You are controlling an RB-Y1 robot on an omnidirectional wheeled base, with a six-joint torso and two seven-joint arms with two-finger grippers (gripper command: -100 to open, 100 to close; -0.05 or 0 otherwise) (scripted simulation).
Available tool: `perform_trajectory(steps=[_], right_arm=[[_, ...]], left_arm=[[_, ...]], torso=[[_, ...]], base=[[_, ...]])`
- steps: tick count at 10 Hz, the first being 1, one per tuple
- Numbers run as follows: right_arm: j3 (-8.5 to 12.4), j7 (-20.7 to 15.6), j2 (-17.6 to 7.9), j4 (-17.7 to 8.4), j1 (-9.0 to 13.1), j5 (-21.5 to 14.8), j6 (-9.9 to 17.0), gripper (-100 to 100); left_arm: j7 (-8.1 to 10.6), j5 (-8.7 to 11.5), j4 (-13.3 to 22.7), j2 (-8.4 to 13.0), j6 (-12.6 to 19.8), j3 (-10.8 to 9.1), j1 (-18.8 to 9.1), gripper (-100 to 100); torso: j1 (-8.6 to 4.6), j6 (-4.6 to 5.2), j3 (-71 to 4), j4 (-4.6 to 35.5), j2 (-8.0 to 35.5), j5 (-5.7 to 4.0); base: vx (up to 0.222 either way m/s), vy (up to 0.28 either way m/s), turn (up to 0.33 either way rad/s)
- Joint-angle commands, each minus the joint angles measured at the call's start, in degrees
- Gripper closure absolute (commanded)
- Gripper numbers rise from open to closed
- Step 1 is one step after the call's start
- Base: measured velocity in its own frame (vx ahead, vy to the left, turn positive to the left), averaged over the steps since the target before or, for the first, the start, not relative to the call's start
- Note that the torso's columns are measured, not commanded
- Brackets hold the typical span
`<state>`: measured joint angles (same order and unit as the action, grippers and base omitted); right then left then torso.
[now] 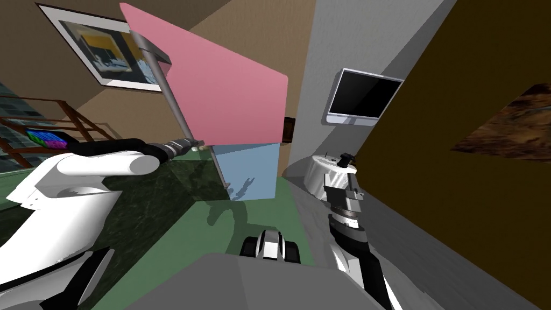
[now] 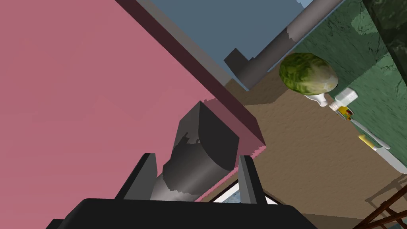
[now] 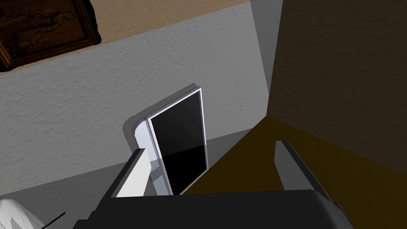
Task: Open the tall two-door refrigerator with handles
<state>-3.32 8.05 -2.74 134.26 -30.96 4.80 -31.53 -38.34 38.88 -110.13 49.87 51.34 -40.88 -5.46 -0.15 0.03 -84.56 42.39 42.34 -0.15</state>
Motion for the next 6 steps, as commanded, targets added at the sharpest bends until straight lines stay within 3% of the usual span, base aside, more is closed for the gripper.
perform_trajectory(steps=[1,2,6], right_arm=[[0.0,0.0,0.0,0.0,0.0,0.0,0.0,0],[0.0,0.0,0.0,0.0,0.0,0.0,0.0,0],[0.0,0.0,0.0,0.0,0.0,0.0,0.0,0]], left_arm=[[0.14,-0.6,0.9,0.3,-0.3,-0.46,0.0,100],[0.53,-1.7,1.7,0.2,-0.1,-0.93,0.3,100],[1.63,-4.8,2.9,0.4,0.1,-2.49,0.6,100]], torso=[[0.02,-0.13,0.1,0.0,0.2,0.05],[0.49,0.08,0.0,0.1,0.0,0.0],[0.02,0.04,0.0,-0.1,0.0,0.1]], base=[[-0.076,-0.168,0.07],[0.005,-0.154,0.076],[-0.019,-0.268,0.13]])
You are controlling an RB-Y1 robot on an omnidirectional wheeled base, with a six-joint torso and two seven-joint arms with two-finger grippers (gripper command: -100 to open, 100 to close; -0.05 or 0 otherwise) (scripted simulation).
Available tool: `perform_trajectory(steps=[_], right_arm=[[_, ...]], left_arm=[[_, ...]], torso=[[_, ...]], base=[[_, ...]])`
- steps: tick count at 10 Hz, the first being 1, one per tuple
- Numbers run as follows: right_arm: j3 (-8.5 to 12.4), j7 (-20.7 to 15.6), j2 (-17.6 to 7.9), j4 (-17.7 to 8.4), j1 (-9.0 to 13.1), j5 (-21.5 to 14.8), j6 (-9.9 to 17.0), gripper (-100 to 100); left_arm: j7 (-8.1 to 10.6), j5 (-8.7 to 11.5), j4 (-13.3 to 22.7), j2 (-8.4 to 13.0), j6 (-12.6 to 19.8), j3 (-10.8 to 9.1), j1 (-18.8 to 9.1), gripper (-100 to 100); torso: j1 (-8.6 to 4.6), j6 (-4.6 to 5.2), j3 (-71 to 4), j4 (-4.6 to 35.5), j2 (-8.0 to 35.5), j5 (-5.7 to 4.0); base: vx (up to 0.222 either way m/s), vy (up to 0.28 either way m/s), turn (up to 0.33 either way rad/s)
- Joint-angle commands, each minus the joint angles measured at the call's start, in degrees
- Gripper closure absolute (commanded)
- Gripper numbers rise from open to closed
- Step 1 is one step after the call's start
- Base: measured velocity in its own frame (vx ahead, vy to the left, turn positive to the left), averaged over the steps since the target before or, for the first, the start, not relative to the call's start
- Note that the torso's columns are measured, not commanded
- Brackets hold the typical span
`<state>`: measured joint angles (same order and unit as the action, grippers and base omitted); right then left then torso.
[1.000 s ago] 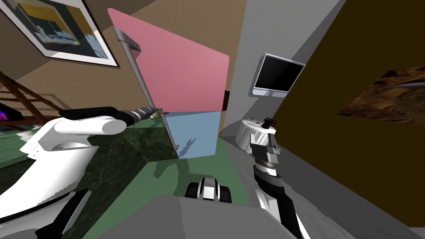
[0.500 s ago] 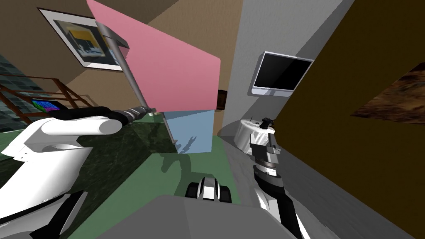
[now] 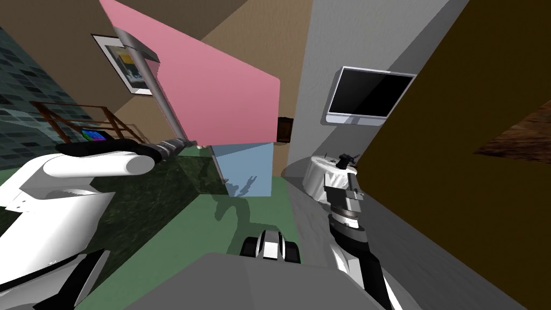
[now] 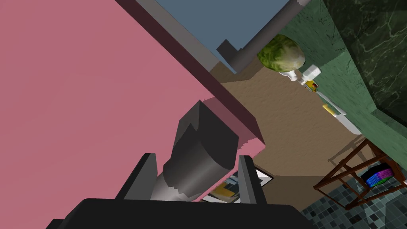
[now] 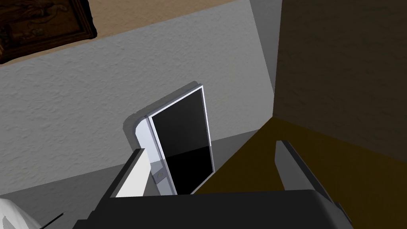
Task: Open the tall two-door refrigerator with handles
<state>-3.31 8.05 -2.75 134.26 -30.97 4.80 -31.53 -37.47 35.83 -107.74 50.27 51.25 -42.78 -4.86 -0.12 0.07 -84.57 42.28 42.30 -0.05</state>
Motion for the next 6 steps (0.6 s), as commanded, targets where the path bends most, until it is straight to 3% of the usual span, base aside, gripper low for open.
perform_trajectory(steps=[1,6], right_arm=[[0.0,0.0,0.0,0.0,0.0,0.0,0.0,0],[0.0,0.0,0.0,0.0,0.0,0.0,0.0,0]], left_arm=[[0.76,-1.8,0.5,0.0,0.2,-0.59,0.0,100],[2.21,-6.0,2.2,0.3,0.5,-2.67,0.3,100]], torso=[[-0.06,-0.06,0.0,0.0,0.0,-0.01],[-0.08,0.06,0.0,0.0,-0.1,-0.02]], base=[[-0.035,-0.243,0.09],[-0.034,-0.262,0.104]])
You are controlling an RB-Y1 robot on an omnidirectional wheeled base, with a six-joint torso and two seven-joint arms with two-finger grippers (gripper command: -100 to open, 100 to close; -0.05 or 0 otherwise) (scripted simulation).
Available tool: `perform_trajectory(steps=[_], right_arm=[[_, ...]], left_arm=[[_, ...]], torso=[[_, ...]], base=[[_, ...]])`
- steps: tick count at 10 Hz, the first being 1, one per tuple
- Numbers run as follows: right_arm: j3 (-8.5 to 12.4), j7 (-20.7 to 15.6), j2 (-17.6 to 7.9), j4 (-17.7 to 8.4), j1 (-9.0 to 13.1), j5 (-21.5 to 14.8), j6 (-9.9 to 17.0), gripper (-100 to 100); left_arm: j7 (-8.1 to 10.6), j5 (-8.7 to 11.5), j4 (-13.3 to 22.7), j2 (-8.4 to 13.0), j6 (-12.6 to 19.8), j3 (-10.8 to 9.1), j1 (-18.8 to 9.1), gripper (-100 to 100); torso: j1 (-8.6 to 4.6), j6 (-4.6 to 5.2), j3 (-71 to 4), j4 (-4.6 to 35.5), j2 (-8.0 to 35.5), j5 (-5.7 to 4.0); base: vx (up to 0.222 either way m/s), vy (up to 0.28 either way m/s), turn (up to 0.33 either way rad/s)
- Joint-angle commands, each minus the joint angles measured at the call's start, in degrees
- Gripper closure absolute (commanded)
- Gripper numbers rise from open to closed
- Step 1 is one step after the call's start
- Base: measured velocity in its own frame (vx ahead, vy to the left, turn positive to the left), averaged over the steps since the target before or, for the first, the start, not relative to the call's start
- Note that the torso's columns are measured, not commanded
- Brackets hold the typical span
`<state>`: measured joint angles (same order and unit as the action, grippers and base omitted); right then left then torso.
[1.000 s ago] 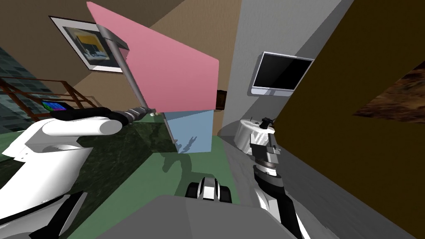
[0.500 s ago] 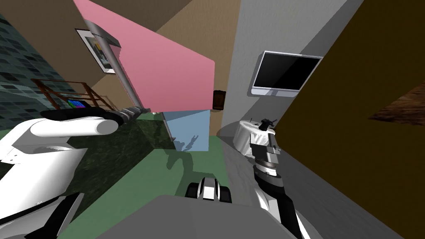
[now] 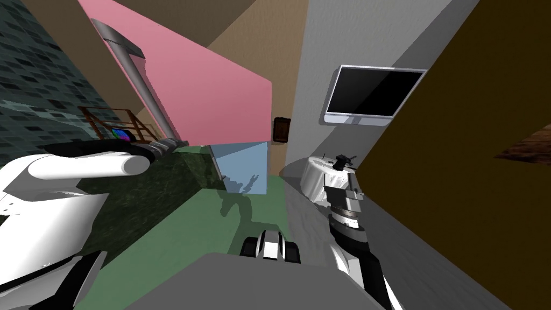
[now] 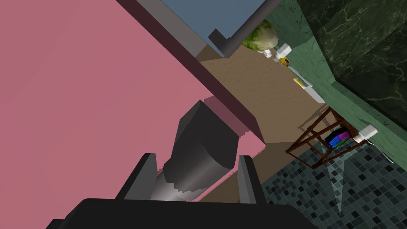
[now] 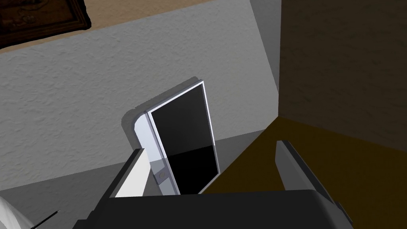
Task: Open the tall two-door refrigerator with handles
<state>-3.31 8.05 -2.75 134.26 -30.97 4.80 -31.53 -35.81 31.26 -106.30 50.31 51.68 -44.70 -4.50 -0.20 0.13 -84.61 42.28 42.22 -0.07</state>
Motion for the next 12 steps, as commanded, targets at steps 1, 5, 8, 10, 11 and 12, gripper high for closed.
perform_trajectory(steps=[1,5,8,10,11,12], right_arm=[[0.0,0.0,0.0,0.0,0.0,0.0,0.0,0],[0.0,0.0,0.0,0.0,0.0,0.0,0.0,0],[0.0,0.0,0.0,0.0,0.0,0.0,0.0,0],[0.0,0.0,0.0,0.0,0.0,0.0,0.0,0],[0.0,0.0,0.0,0.0,0.0,0.0,0.0,0],[0.0,0.0,0.0,0.0,0.0,0.0,0.0,0]], left_arm=[[0.56,-1.4,0.7,0.3,0.0,-0.75,0.0,100],[1.37,-3.3,1.2,0.2,0.5,-1.64,0.3,100],[1.71,-4.5,1.2,-0.1,1.0,-2.62,0.9,100],[2.08,-5.6,1.0,-0.3,1.4,-3.66,1.4,100],[2.08,-5.6,1.0,-0.3,1.4,-3.66,1.4,100],[2.27,-6.2,0.8,-0.4,1.6,-4.17,1.6,100]], torso=[[-0.05,-0.07,0.0,0.0,0.0,-0.02],[0.25,-0.24,0.1,0.2,0.2,-0.02],[-0.02,-0.44,0.1,0.0,0.0,0.1],[0.07,-0.09,0.1,0.0,0.2,0.09],[0.07,-0.2,0.1,0.0,0.1,0.07],[0.27,0.05,0.0,0.0,0.0,0.02]], base=[[-0.034,-0.233,0.103],[-0.046,-0.205,0.076],[0.081,-0.217,0.177],[0.051,-0.292,0.198],[0.055,-0.252,0.119],[0.061,-0.247,0.156]])
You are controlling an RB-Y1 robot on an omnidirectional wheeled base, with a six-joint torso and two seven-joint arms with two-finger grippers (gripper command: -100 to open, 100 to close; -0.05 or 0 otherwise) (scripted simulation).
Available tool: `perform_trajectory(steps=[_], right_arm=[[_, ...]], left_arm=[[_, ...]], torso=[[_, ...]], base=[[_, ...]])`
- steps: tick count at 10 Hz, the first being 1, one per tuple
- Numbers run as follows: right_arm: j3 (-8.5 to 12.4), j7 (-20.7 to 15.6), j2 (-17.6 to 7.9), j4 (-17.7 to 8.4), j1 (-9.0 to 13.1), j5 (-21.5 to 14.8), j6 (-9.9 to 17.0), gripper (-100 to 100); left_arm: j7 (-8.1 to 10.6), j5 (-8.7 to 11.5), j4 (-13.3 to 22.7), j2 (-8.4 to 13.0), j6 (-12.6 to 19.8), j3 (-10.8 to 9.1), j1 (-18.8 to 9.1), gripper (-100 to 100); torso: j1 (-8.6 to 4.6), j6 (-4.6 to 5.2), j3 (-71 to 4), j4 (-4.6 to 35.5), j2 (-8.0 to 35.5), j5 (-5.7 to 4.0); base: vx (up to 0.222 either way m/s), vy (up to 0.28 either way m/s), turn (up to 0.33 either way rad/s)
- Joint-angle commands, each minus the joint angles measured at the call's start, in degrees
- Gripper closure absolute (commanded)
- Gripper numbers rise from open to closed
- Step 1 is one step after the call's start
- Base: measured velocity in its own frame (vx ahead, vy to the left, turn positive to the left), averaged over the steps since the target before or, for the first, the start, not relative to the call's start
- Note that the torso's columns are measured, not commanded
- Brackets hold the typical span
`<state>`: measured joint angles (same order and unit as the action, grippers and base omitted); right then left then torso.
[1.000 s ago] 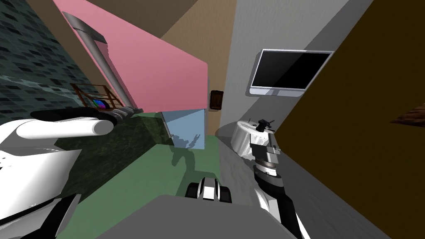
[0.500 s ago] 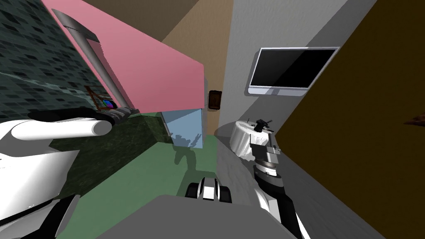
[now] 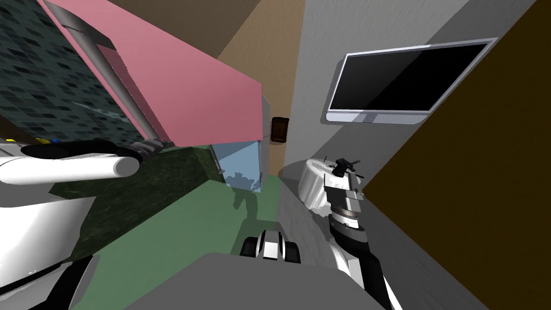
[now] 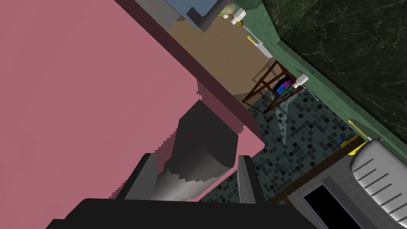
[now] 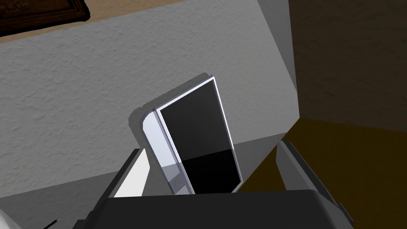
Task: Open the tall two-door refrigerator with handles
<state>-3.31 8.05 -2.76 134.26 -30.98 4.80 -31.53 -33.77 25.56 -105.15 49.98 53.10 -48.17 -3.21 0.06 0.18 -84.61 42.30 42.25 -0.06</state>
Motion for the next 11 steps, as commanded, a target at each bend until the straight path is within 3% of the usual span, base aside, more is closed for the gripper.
perform_trajectory(steps=[1,5,6,8,11], right_arm=[[0.0,0.0,0.0,0.0,0.0,0.0,0.0,0],[0.0,0.0,0.0,0.0,0.0,0.0,0.0,0],[0.0,0.0,0.0,0.0,0.0,0.0,0.0,0],[0.0,0.0,0.0,0.0,0.0,0.0,0.0,0],[0.0,0.0,0.0,0.0,0.0,0.0,0.0,0]], left_arm=[[0.41,-1.1,-0.4,-0.2,0.4,-1.22,0.5,100],[0.78,-2.3,-0.7,-0.4,0.8,-2.26,0.9,100],[0.71,-1.6,-1.7,0.4,2.9,-3.31,0.9,-100],[0.69,-0.7,-2.7,1.4,5.0,-4.42,0.8,-100],[0.66,0.6,-4.3,2.9,8.3,-6.08,0.6,-100]], torso=[[-0.07,-0.07,0.0,0.0,-0.1,0.01],[-0.26,-0.15,-0.1,0.0,-0.2,-0.03],[-0.18,0.11,-0.1,-0.1,-0.1,-0.05],[0.52,-0.03,-0.1,0.0,0.0,0.1],[-0.14,-0.17,0.0,0.0,0.0,0.02]], base=[[0.072,-0.291,0.203],[0.064,-0.254,0.158],[0.025,-0.093,0.031],[0.025,0.04,-0.002],[0.03,0.048,-0.005]])
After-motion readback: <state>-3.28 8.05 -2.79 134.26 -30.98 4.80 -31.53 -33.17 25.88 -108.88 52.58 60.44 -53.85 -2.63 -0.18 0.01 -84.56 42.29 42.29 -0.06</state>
